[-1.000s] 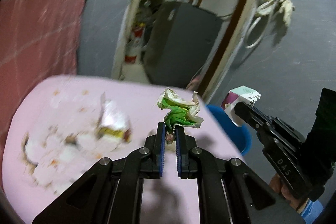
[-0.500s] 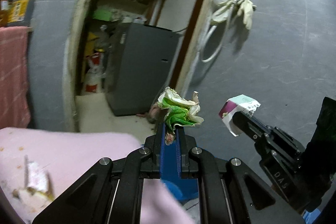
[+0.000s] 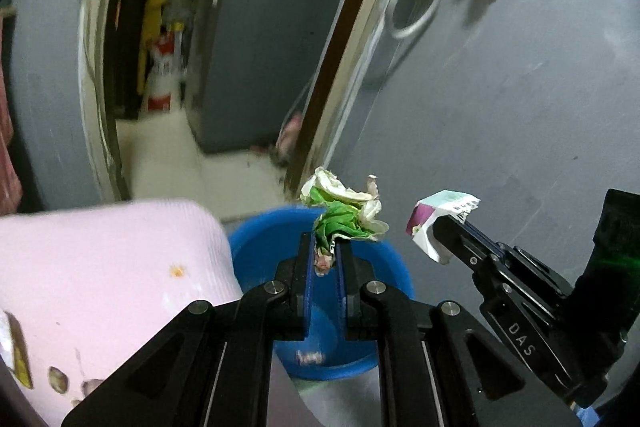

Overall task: Collect trash
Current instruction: 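Carry both scraps over the blue basin and open both tools to release them, then move both tools back above the remaining scraps on the table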

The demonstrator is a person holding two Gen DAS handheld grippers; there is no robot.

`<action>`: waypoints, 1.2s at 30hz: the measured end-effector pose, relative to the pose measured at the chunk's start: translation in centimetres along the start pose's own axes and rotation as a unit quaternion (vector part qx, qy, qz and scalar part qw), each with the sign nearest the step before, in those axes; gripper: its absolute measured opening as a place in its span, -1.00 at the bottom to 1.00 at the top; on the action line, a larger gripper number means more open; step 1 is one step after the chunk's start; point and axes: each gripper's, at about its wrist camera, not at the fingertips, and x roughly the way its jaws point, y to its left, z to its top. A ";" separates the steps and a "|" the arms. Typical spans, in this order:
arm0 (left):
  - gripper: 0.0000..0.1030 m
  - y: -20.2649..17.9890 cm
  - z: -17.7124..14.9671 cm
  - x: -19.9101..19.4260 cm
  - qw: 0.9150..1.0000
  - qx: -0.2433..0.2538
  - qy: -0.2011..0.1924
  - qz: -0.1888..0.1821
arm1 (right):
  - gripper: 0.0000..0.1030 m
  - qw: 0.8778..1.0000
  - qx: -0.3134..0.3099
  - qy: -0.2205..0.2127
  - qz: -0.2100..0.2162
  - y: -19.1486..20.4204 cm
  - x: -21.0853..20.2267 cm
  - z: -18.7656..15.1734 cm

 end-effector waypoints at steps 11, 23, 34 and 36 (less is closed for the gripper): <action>-0.43 2.3 -1.6 3.0 0.997 -0.045 0.054 0.018 | -0.41 0.999 0.025 0.035 -0.006 -1.5 1.7 -1.2; 0.21 3.4 -1.1 -5.8 0.996 -0.049 -0.060 0.038 | 0.35 0.999 0.011 -0.036 -0.009 1.6 -4.3 0.8; 0.84 4.5 -4.3 -16.0 0.980 -0.034 -0.161 0.110 | 1.00 0.994 -0.003 -0.112 0.006 7.2 -10.8 0.6; 0.84 4.8 -5.1 -17.5 0.978 -0.029 -0.166 0.125 | 1.00 0.993 -0.006 -0.120 0.011 8.3 -11.4 0.4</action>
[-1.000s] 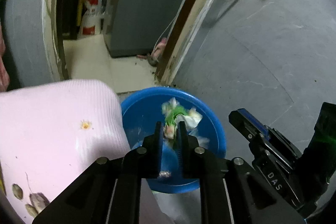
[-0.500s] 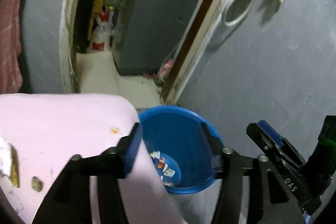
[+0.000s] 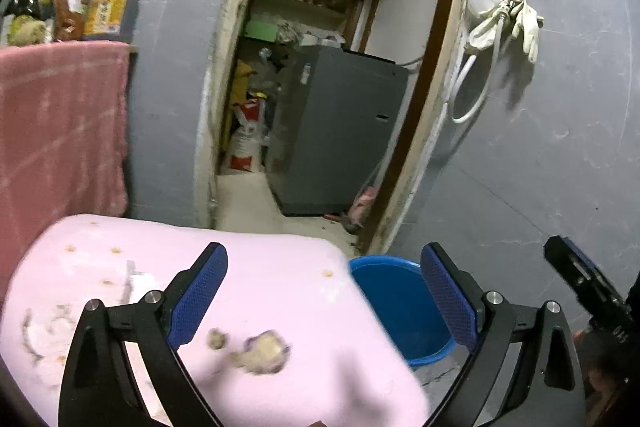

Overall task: Collect trash
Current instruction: 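Move both tools back above the remaining scraps on the table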

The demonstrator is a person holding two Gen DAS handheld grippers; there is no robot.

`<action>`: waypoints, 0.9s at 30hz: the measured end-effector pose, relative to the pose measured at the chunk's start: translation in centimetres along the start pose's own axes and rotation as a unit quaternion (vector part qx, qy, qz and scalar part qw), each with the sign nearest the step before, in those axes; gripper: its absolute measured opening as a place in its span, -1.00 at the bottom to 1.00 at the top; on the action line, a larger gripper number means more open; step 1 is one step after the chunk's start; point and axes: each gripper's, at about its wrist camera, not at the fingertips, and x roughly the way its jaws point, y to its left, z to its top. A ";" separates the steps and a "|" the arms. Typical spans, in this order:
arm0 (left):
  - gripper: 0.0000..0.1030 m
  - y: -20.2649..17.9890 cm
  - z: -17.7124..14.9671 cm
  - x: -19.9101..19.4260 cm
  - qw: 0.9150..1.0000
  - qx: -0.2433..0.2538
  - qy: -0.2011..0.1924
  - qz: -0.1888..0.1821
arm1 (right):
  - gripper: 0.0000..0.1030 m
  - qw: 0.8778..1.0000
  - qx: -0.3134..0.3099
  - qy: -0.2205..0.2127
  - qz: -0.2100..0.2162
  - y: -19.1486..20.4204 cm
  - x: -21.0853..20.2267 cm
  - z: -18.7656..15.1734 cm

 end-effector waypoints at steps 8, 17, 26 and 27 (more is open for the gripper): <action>0.85 1.7 -1.5 -5.7 0.998 0.011 -0.041 0.036 | 1.00 0.998 -0.017 -0.049 0.025 4.9 -3.4 -0.7; 0.97 4.2 -2.7 -12.0 0.993 0.008 -0.094 0.076 | 1.00 0.997 -0.025 -0.059 0.039 8.7 -5.7 -1.5; 0.97 5.9 -4.0 -14.6 0.988 0.024 -0.108 0.112 | 1.00 0.996 -0.040 -0.069 0.049 11.8 -6.3 -2.0; 0.97 6.1 -4.1 -14.7 0.987 0.025 -0.109 0.115 | 1.00 0.995 -0.042 -0.071 0.050 12.0 -6.4 -2.2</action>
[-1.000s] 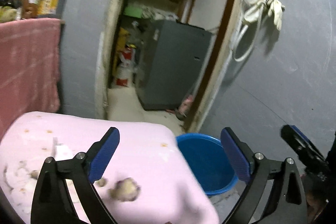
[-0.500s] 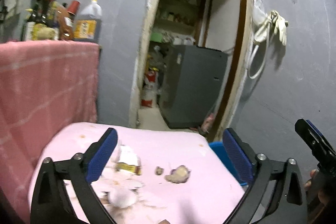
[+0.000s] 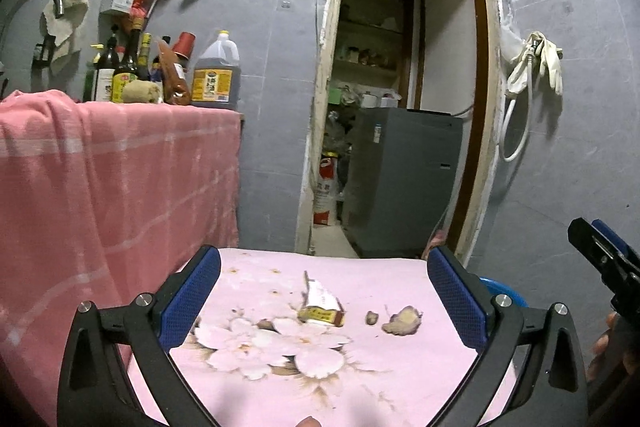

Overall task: Collect trash
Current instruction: 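Move both tools back above the remaining scraps on the table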

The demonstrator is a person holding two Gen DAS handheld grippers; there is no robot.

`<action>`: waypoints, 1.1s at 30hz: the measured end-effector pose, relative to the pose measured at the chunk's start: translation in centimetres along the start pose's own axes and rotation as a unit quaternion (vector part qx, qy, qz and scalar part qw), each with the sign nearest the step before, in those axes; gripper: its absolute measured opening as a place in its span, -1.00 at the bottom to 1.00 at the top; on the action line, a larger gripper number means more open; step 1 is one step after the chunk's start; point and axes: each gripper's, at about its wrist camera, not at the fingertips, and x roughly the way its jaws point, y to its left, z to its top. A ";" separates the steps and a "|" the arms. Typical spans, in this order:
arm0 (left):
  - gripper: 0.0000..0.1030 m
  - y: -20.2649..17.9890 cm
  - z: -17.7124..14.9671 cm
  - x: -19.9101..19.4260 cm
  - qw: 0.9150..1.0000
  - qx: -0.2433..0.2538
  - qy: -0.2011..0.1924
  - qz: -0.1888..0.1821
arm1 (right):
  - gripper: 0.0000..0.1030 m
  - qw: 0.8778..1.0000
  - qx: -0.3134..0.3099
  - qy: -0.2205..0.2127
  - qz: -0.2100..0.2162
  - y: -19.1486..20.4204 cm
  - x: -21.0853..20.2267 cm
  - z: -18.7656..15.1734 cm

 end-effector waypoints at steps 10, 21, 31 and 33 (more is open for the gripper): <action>0.97 1.3 -0.8 -0.4 0.999 0.020 -0.022 0.017 | 1.00 1.000 -0.011 -0.002 0.017 1.6 1.6 -0.7; 0.97 3.0 -2.5 3.0 0.999 0.035 0.021 0.030 | 1.00 0.997 -0.025 0.068 0.030 1.6 7.0 -4.0; 0.97 4.3 -4.5 9.5 0.992 0.042 0.121 0.011 | 1.00 0.984 -0.008 0.179 0.020 0.1 12.5 -7.5; 0.97 4.4 -4.8 10.6 0.989 0.039 0.139 0.018 | 1.00 0.979 -0.005 0.205 0.022 0.0 13.5 -8.2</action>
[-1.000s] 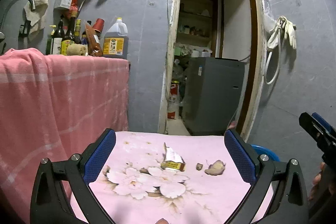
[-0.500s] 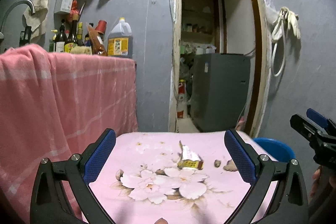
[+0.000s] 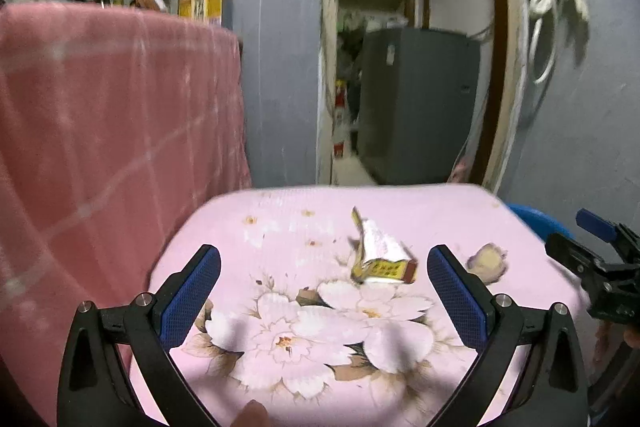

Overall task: Collect trash
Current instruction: 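Move both tools back above the remaining scraps on the table, then grasp the yellow packet with the left tool while the right tool grasps the purple-white skin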

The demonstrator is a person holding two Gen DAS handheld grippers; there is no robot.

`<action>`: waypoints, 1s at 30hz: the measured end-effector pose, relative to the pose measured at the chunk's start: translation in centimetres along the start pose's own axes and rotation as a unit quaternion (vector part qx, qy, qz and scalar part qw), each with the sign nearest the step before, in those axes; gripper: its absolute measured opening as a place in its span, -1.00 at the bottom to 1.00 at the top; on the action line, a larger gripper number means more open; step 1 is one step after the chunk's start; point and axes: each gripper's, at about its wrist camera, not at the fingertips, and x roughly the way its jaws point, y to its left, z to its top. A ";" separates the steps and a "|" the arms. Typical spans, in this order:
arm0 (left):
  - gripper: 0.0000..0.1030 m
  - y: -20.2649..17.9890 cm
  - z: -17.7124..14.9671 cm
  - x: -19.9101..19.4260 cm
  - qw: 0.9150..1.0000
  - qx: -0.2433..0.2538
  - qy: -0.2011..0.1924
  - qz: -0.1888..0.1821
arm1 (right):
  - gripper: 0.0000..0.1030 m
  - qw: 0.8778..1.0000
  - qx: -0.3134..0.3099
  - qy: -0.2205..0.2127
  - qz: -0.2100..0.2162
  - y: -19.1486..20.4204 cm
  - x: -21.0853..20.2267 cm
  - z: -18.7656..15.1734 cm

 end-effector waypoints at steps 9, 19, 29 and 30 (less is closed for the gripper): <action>0.93 0.7 0.3 4.7 0.997 -0.026 0.072 -0.015 | 0.92 0.998 0.009 0.061 0.014 -0.4 3.1 -0.9; 0.02 0.4 0.8 9.4 0.982 -0.049 0.155 -0.098 | 0.18 0.991 0.005 0.130 0.042 -0.8 6.8 -0.8; -0.42 -0.5 1.6 10.7 0.975 -0.056 0.174 -0.124 | -0.24 0.985 -0.009 0.164 0.057 -0.3 8.2 -0.9; -0.42 -0.5 1.7 10.5 0.975 -0.056 0.174 -0.123 | -0.24 0.984 -0.010 0.166 0.059 -0.2 8.2 -0.9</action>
